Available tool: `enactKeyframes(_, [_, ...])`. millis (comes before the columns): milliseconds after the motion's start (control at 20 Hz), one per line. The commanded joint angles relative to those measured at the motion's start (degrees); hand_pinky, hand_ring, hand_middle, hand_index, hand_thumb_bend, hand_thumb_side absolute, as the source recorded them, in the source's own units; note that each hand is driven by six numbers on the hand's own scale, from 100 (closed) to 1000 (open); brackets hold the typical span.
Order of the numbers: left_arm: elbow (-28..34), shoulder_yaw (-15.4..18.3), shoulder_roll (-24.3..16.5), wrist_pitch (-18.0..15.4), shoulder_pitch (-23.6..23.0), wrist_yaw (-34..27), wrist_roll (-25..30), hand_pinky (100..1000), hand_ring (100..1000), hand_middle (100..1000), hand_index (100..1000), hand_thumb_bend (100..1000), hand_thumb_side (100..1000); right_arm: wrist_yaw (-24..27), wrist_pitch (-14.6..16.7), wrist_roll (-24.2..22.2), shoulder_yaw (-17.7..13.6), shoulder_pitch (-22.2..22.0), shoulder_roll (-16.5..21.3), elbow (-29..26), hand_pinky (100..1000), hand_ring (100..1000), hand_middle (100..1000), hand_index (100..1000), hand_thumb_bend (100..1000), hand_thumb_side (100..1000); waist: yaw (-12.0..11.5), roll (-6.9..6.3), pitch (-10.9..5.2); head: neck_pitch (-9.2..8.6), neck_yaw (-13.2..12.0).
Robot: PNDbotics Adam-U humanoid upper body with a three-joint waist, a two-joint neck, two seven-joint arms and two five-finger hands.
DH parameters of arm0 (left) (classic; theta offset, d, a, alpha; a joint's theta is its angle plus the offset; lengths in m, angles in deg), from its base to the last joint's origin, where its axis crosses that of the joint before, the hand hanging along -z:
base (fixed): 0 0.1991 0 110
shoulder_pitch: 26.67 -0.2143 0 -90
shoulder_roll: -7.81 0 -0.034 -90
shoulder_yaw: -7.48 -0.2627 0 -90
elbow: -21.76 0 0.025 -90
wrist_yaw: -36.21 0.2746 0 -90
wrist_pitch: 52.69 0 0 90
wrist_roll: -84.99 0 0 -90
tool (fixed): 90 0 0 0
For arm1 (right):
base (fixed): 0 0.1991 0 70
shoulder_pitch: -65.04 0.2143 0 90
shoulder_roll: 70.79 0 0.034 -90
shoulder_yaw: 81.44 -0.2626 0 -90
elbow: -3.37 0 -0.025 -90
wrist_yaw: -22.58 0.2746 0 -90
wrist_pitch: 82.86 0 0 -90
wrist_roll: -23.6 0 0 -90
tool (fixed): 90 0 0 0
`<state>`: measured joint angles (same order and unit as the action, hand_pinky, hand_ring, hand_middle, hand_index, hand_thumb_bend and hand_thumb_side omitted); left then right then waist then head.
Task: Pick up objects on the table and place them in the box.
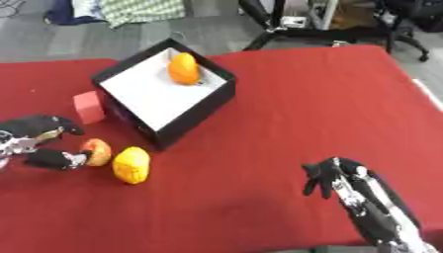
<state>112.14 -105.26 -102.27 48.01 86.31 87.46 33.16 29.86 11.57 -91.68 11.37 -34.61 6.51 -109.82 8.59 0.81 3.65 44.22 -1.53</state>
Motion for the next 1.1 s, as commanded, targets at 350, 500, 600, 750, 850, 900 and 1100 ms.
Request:
enactKeyframes(350, [-1.4, -1.6, 0.8, -3.2, 1.9, 0.8, 3.0, 778, 613, 614, 780, 141, 237, -0.1, -0.1, 0.1, -0.1, 0.3, 0.7, -1.4, 894, 467, 264, 567, 100, 638, 0.2, -0.65, -0.26, -0.10, 0.2])
enactKeyframes(500, [-1.1, -1.5, 1.1, -3.2, 2.1, -0.1, -0.4, 741, 536, 504, 678, 100, 225, -0.1, -0.1, 0.1, -0.1, 0.3, 0.7, -1.4, 894, 467, 264, 567, 100, 638, 0.2, -0.64, -0.28, -0.10, 0.2])
enactKeyframes(600, [-0.3, -1.1, 1.0, -2.9, 2.2, -1.3, -3.9, 710, 481, 443, 616, 100, 225, -0.1, -0.2, 0.1, -0.1, 0.3, 0.7, -1.4, 894, 467, 264, 567, 100, 634, 0.2, -0.64, -0.30, -0.10, 0.3])
enactKeyframes(750, [2.6, 0.3, 0.2, -1.9, 2.9, -4.1, -8.3, 676, 431, 384, 559, 100, 235, -0.2, -0.2, 0.1, -0.1, 0.2, 0.7, -1.4, 894, 467, 264, 567, 100, 639, 0.2, -0.66, -0.38, -0.10, 0.4])
enactKeyframes(850, [6.4, 2.0, -1.2, -0.9, 4.0, -5.9, -10.4, 674, 427, 379, 555, 100, 235, -0.2, -0.2, 0.2, -0.1, 0.1, 0.7, -1.4, 894, 467, 264, 567, 100, 645, 0.1, -0.69, -0.48, -0.10, 0.5])
enactKeyframes(900, [8.4, 2.9, -2.0, -0.3, 4.8, -6.7, -11.1, 676, 431, 385, 562, 100, 236, -0.3, -0.3, 0.2, -0.1, 0.0, 0.7, -1.4, 894, 467, 264, 566, 100, 650, 0.0, -0.70, -0.53, -0.10, 0.5])
enactKeyframes(1100, [13.5, 5.5, -4.5, 2.6, 9.8, -8.5, -12.1, 696, 464, 430, 614, 100, 487, -0.4, -0.3, 0.2, 0.0, -0.2, 0.8, -1.4, 894, 467, 264, 566, 100, 645, -0.2, -0.68, -0.79, -0.10, 0.7])
